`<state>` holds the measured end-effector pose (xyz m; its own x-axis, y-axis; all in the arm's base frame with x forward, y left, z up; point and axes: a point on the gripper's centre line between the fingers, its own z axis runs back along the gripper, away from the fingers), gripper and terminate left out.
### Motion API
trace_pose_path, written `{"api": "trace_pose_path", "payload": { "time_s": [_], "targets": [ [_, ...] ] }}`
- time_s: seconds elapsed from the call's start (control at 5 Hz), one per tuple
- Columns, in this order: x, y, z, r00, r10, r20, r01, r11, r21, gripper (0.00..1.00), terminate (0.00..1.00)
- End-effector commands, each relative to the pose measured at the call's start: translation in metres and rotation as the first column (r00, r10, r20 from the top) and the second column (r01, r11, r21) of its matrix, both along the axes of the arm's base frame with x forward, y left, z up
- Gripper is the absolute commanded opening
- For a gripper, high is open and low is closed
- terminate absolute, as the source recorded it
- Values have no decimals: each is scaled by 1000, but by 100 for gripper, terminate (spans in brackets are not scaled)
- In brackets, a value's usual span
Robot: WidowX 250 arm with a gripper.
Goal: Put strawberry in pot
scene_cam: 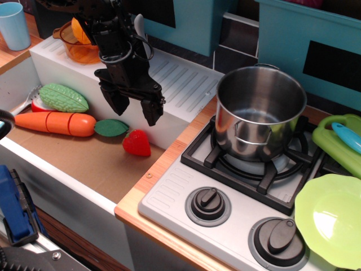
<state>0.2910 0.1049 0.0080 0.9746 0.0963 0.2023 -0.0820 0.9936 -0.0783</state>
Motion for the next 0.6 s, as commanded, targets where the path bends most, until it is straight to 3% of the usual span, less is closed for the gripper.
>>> {"api": "trace_pose_path", "payload": {
  "time_s": [0.0,0.4],
  "targets": [
    [0,0,0,1000,0,0,0,1000,0,100,0],
    [-1,5,-18,999,28,36,-31,996,86,100,0]
  ]
}}
